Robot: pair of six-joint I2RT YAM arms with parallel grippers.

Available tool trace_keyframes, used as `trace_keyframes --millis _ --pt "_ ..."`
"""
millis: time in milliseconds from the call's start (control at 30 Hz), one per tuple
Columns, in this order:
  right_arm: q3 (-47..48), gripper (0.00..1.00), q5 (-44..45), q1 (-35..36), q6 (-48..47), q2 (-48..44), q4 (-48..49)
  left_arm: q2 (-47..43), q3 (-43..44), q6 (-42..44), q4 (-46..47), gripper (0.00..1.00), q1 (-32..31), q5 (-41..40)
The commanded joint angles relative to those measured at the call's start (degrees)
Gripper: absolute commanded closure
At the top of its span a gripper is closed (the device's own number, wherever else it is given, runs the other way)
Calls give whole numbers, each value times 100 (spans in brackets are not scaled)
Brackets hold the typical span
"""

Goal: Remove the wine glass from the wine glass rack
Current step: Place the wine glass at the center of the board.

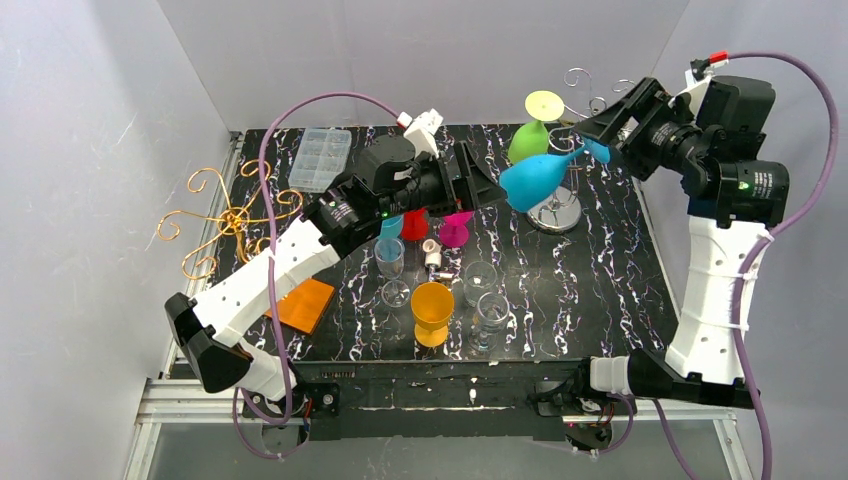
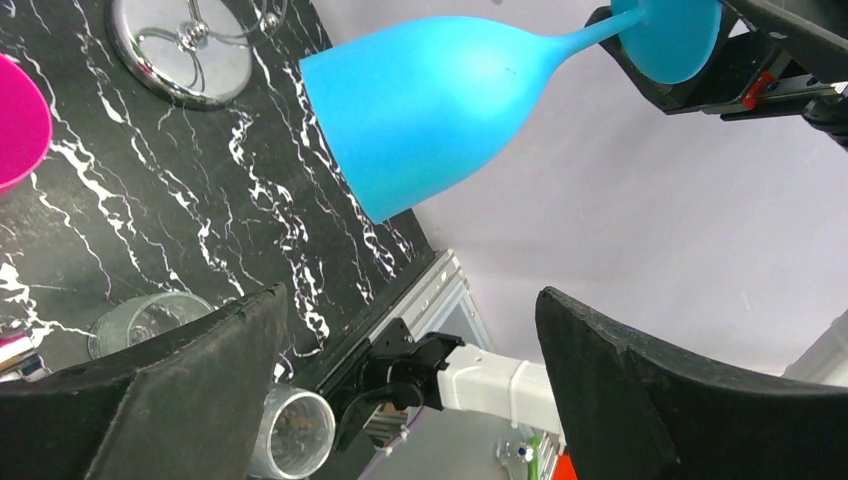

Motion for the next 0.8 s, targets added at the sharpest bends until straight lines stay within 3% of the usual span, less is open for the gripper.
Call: trace_keyframes --millis 0,233,500,633,767 --pt "-141 52 -1020 -17 737 66 1110 -294 27 -132 420 9 146 -310" --pt "-349 52 -1803 -19 1493 272 2116 -369 -43 -385 651 15 472 -244" --pt "-659 52 -2315 -19 2172 402 3074 -91 279 -547 1474 23 770 436" --pt "-1266 51 -2686 -23 2947 386 4306 155 452 -902 1895 35 896 788" --pt "-1767 51 -2960 -25 3598 427 5486 413 827 -1216 2165 54 961 1033"
